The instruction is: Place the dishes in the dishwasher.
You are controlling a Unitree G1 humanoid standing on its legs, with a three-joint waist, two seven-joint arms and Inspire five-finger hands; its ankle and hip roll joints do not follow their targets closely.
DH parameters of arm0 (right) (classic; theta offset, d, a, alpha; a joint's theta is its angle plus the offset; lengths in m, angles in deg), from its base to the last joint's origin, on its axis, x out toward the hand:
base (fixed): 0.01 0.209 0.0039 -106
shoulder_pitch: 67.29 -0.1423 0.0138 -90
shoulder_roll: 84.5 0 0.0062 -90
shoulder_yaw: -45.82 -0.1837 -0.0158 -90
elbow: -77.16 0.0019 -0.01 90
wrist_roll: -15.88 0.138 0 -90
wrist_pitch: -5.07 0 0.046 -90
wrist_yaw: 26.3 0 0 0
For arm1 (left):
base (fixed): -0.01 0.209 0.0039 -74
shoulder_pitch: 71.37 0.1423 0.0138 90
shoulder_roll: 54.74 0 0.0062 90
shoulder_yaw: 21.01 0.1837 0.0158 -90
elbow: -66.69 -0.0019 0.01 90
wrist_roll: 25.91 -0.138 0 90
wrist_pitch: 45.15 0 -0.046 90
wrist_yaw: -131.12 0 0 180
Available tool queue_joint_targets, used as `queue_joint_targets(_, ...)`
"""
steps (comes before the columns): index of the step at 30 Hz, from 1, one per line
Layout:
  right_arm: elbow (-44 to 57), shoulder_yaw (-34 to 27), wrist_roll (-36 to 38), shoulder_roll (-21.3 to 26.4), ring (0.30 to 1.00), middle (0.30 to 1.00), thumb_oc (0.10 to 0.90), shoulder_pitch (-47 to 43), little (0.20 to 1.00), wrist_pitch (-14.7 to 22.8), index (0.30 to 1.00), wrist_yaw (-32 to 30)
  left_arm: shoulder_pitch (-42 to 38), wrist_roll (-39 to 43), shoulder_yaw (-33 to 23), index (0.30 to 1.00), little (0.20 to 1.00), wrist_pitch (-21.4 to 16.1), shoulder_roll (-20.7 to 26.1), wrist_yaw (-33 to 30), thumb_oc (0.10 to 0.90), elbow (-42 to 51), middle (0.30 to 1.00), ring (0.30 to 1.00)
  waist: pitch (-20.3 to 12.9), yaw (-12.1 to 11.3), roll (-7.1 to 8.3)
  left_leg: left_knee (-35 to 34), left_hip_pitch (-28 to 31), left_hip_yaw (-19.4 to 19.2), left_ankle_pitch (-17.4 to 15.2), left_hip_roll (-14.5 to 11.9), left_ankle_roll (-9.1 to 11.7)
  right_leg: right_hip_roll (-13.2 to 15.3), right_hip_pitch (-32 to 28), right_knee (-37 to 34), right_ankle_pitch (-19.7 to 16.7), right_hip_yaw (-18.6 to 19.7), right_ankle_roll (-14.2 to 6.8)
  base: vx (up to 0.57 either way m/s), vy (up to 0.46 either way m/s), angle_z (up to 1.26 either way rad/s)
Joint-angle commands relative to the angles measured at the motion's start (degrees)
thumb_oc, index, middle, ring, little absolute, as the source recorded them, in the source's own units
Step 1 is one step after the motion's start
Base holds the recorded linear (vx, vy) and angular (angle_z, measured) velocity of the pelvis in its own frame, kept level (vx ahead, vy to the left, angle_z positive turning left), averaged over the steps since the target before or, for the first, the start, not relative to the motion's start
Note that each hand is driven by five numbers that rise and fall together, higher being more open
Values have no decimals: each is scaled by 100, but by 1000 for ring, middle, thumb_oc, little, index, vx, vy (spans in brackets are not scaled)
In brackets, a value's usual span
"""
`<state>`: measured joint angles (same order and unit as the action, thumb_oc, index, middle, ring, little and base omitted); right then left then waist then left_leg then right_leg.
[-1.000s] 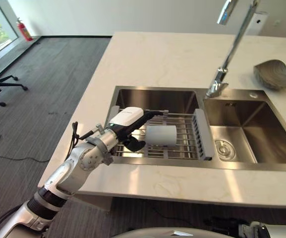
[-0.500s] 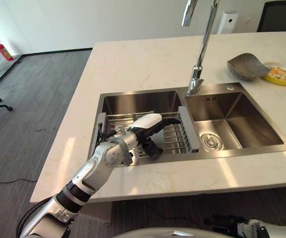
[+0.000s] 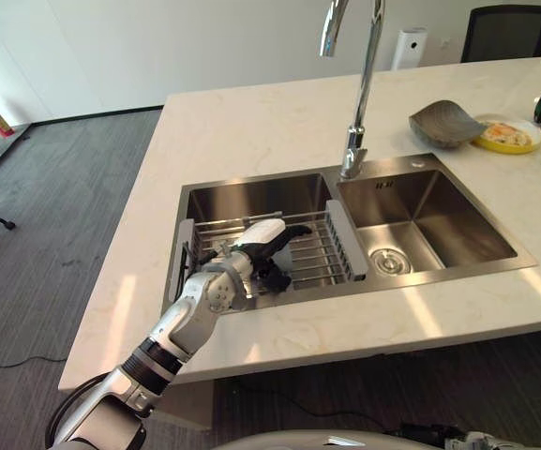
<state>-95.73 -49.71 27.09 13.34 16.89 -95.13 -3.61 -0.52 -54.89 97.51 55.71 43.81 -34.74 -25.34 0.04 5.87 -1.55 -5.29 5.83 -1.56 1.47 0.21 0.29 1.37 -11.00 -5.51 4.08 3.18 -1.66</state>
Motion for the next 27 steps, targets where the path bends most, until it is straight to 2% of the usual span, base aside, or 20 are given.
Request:
queue_joint_targets(1, -219, -84, -101, 167, 900, 900, 800, -132, 900, 48, 900, -43, -482, -248, -339, 900, 900, 142, -37, -75, 800, -226, 900, 900, -187, -143, 66, 29, 72, -43, -400, -181, 255, 185, 508, 51, -313, -118, -438, 0, 0, 0)
queue_joint_targets(7, -52, 42, -104, -130, 900, 900, 800, -36, 900, 62, 900, -145, -153, -258, -494, 900, 900, 432, -48, -43, 800, -826, 900, 900, -175, -156, 71, 29, 80, -46, -400, -175, 252, 179, 505, 51, -313, -107, -433, 0, 0, 0)
queue_joint_targets(14, 8, 129, -110, -294, 900, 900, 800, 29, 900, 46, 900, -208, 83, -155, -589, 900, 900, 471, -9, -115, 800, -1290, 900, 900, -168, -169, 85, 29, 83, -44, -395, -174, 251, 172, 503, 51, -317, -115, -427, -1, 1, -1)
queue_joint_targets(19, 49, 226, -135, -409, 900, 900, 800, 58, 900, 29, 900, -270, 72, -175, -523, 900, 900, 547, 24, -77, 800, -2008, 900, 900, -157, -172, 84, 29, 87, -53, -390, -171, 261, 166, 508, 51, -328, -125, -427, 0, 0, 0)
queue_joint_targets(20, 67, 258, -140, -431, 900, 900, 800, 57, 900, 33, 900, -273, 47, -205, -451, 848, 848, 516, 33, -23, 765, -2149, 848, 848, -145, -168, 85, 29, 87, -49, -386, -171, 263, 163, 513, 51, -335, -131, -427, 0, 0, 0)
queue_joint_targets(21, 72, 278, -149, -397, 900, 900, 800, 60, 900, 47, 900, -270, 114, -112, -390, 559, 559, 364, 113, 82, 573, -2113, 559, 559, -131, -170, 84, 29, 87, -60, -387, -172, 266, 165, 519, 51, -343, -133, -435, 0, 0, 0)
queue_joint_targets(22, 82, 318, -105, -443, 900, 900, 800, 59, 900, 83, 900, -301, 172, 8, -402, 300, 300, 299, 105, 1, 400, -2212, 300, 300, -122, -180, 81, 29, 88, -60, -381, -172, 265, 163, 521, 51, -349, -130, -433, 0, 0, 0)
queue_joint_targets(27, 78, 388, -105, -486, 900, 900, 800, 35, 900, 111, 900, -331, 195, -160, -221, 300, 300, 106, 310, -56, 400, -2345, 300, 300, -96, -193, 88, 29, 89, -71, -385, -173, 268, 159, 528, 51, -351, -144, -434, 0, 0, 0)
